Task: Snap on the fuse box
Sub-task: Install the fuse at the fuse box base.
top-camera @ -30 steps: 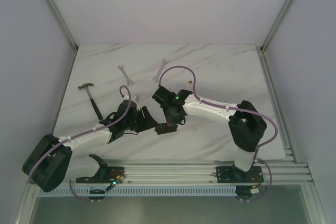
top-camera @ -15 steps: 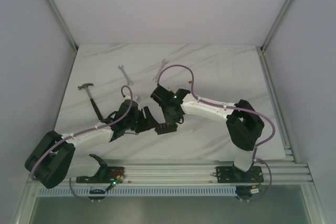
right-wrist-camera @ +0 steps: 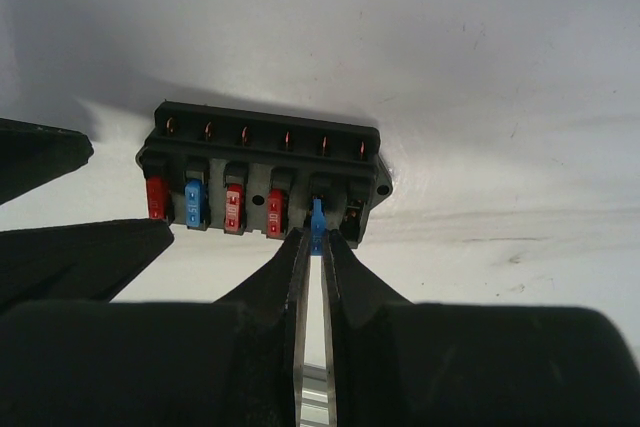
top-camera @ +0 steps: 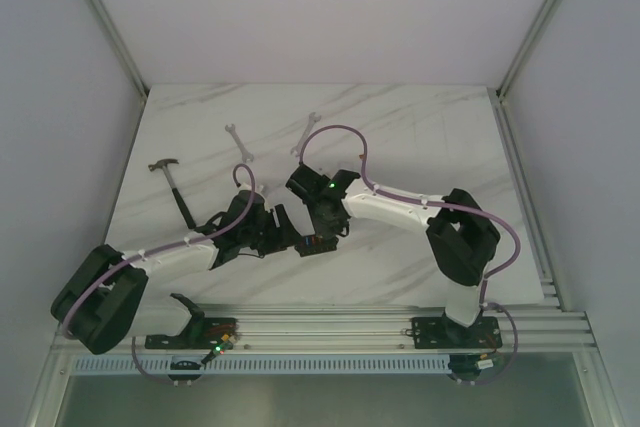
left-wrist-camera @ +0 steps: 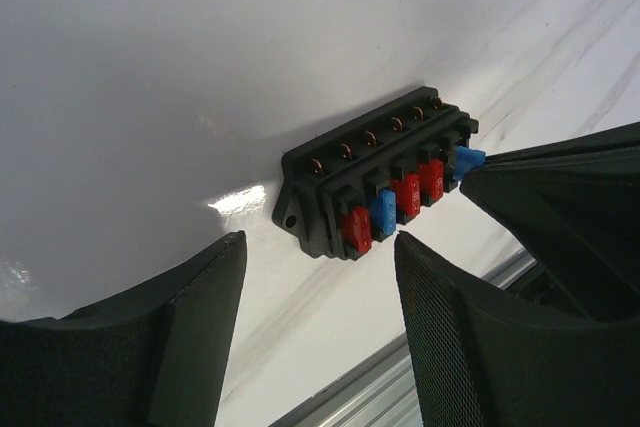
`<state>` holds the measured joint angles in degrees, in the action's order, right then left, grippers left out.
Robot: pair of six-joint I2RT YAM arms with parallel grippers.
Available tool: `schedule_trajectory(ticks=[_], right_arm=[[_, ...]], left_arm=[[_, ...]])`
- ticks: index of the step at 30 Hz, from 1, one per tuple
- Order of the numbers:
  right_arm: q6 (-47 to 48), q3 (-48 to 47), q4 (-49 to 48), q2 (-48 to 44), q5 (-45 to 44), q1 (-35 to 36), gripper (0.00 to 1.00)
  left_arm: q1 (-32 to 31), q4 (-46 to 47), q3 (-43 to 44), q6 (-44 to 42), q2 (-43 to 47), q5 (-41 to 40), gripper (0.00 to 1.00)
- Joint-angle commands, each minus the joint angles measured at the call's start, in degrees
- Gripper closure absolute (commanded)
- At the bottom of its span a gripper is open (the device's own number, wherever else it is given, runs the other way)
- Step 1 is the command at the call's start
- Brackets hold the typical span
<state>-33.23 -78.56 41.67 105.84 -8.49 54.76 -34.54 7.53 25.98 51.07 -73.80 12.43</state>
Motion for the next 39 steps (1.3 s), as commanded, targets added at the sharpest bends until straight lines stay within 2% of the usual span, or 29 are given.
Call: schedule_trajectory(ticks=[1,23,39], right_arm=[[-1.01,-0.8,0.65,1.5,-1.49,0.65,1.0],[-0.52,-1.57,1.76,5.8,-1.95,1.97,1.0],[0.49,1.26,3.16,7.16,-1.69,1.63,1.0]], left_arm=[[0.18,0.63,1.12,-0.53,-0.53,1.3,0.3],[0.18,1.69,1.09,-0.52,-2.14,2.72,0.3],[0.22,1.86,0.85,-0.29,-3.37,3.54,0.3]])
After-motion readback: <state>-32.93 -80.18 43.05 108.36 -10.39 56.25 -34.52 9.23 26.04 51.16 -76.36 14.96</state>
